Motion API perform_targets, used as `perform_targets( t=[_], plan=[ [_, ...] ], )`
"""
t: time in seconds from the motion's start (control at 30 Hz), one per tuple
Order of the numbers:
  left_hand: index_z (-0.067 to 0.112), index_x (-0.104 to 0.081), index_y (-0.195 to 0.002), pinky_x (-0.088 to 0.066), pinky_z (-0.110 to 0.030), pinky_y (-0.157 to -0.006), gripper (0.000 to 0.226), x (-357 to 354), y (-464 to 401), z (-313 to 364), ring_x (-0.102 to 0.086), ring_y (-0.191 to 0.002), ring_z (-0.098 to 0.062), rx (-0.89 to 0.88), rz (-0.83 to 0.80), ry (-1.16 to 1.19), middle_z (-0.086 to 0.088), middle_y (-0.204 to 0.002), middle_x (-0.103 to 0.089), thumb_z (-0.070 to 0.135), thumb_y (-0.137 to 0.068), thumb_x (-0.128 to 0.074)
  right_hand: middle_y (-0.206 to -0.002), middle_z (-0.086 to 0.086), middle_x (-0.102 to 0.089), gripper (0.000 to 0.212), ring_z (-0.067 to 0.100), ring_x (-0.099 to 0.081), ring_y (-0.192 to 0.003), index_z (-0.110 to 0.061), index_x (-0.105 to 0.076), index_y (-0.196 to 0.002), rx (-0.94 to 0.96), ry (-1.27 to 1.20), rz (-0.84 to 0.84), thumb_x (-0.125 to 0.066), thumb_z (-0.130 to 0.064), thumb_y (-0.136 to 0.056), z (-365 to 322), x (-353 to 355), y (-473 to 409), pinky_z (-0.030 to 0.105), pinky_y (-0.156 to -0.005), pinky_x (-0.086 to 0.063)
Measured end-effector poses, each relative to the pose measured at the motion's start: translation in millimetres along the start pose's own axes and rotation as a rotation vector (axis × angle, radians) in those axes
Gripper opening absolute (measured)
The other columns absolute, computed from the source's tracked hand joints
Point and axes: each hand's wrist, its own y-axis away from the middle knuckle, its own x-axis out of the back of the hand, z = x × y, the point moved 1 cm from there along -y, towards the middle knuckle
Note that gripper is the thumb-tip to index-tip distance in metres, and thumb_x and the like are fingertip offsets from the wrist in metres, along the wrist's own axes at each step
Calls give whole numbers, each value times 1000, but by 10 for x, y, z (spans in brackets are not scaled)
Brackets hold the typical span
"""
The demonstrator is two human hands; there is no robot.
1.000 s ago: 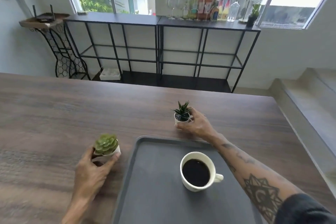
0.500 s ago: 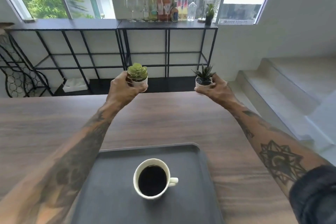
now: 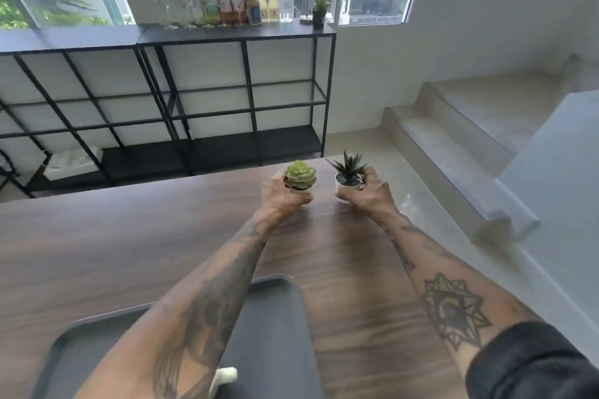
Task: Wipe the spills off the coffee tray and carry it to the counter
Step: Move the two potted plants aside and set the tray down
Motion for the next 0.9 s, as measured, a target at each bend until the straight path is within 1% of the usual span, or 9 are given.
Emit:
perform_targets(
  t=[0.2, 0.3, 0.37, 0.47, 0.57, 0.63, 0.73, 0.8, 0.9],
  plan=[
    [22, -70, -108, -57, -33, -89, 44, -407, -98, 47, -71, -97, -22, 35, 25, -42, -5, -103, -77, 29, -65, -82, -87, -5, -66, 48, 13, -59, -81, -23, -57, -111, 9, 0, 32, -78, -35, -70, 211, -55, -164, 15, -71, -38],
    [24, -68, -109, -55, -24, -84, 45, -467, -136, 5, -70, -95, -19, 50, 6, -42, -4, -105, -76, 27, -67, -83, -92, -2, -63, 56, 17, -58, -83, -20, -53, -121, 4, 25, 9, -78, -34, -73, 271, -81, -211, 16, -70, -38],
    [26, -63, -113, -53, -13, -79, 53, -408, -114, -48, -68, -91, -12, 43, -82, -7, -5, -114, -73, 20, -67, -88, -104, -1, -58, 73, 14, -57, -92, -18, -44, -137, -5, -54, -9, -81, -30, -75, 324, -65, -141, 16, -79, -41],
    [12, -50, -141, -54, -27, -93, 82, -34, 44, -76, -62, -104, -17, 9, -147, -61, -7, -126, -61, 24, -70, -89, -128, 3, -53, 89, 11, -57, -106, -11, -29, -149, -72, -259, 52, -81, -22, -78, 460, 5, 195, 22, -91, -49],
    [23, -64, -128, -54, -16, -75, 53, 814, 467, -148, -67, -89, -3, -102, -108, -143, 9, -107, -71, 40, -80, -79, -137, 12, -55, 69, 12, -59, -110, -7, -35, -145, -135, -386, 169, -71, -10, -86, 595, 19, 824, 5, -77, -47],
    [33, -73, -109, -52, -9, -68, 34, 1546, 954, -294, -71, -81, 2, -159, -38, -130, 15, -93, -77, 50, -81, -73, -134, 13, -57, 60, 16, -60, -113, -9, -39, -143, -111, -390, 143, -67, -8, -89, 609, -31, 1373, 4, -78, -48],
    [37, -73, -105, -57, -15, -73, 22, 2506, 1968, -810, -75, -80, -4, -128, 226, -147, 16, -93, -78, 50, -88, -68, -124, 7, -64, 42, 16, -62, -107, -12, -56, -131, 163, -158, 162, -64, -17, -90, 393, -213, 2328, 1, -87, -44],
    [42, -71, -104, -59, -29, -79, 19, 2730, 2657, -1276, -73, -88, -4, -18, 400, -265, 19, -97, -75, 52, -91, -62, -119, 6, -68, 37, 14, -62, -107, -7, -69, -118, 456, 39, 149, -61, -23, -85, 238, -420, 2865, 14, -94, -46],
    [31, -74, -108, -52, -36, -89, 38, 2342, 3358, -1774, -69, -97, -11, -71, 309, -415, 14, -114, -70, 56, -93, -50, -125, 11, -68, 42, 19, -59, -118, -7, -75, -109, 715, 326, 30, -48, -34, -92, 165, -767, 3357, 34, -92, -49]
  ],
)
